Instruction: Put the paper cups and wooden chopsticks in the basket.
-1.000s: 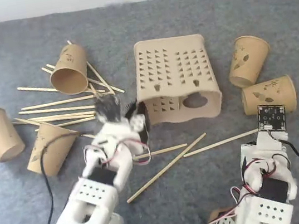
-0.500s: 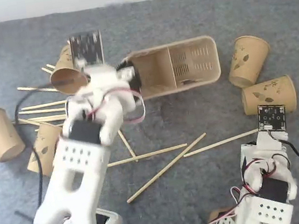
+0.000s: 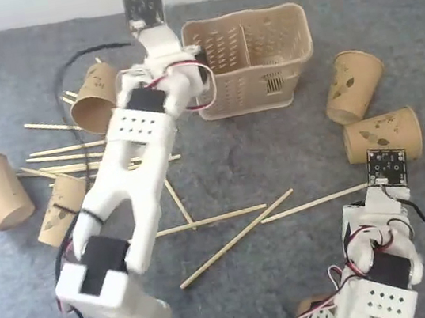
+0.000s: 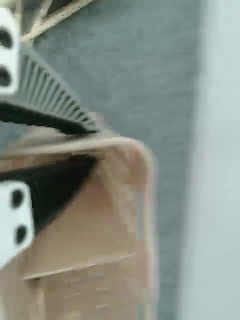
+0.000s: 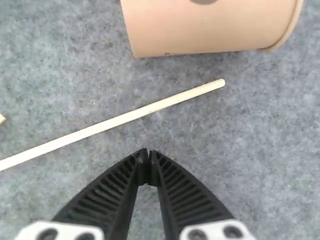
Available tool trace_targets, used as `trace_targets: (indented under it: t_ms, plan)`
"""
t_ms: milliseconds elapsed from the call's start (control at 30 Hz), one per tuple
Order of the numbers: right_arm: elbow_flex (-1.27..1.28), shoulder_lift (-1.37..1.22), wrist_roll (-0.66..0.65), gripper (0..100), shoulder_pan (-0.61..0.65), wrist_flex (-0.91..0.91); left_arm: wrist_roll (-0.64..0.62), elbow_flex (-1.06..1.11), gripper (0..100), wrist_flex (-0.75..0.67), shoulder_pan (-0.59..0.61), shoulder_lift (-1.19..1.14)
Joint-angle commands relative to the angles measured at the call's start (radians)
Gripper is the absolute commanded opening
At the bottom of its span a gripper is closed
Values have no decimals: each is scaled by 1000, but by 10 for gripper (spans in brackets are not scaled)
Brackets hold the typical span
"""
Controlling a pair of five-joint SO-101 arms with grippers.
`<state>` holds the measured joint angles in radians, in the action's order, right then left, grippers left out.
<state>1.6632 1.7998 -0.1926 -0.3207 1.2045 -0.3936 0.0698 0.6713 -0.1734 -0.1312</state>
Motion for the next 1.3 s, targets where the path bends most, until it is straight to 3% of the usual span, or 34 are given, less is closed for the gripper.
trace_targets:
  t_ms: [0, 133, 700, 933, 1100, 1267]
  plan:
    - [-15, 15, -20, 13, -8, 5, -3, -56, 245, 26, 34, 21]
    - [-15, 15, -20, 13, -8, 5, -3, -54, 314, 78, 43, 80]
    - [-15, 15, -20, 13, -8, 5, -2, -76, 312, 155, -17, 244]
    - [-15, 15, -20, 13, -8, 5, 5, -76, 314, 324, -18, 529]
    - [-15, 15, -20, 13, -8, 5, 75, -73, 314, 489, -17, 698]
    - [-26, 15, -38, 13, -15, 28, 104, -71, 314, 624, 94, 792]
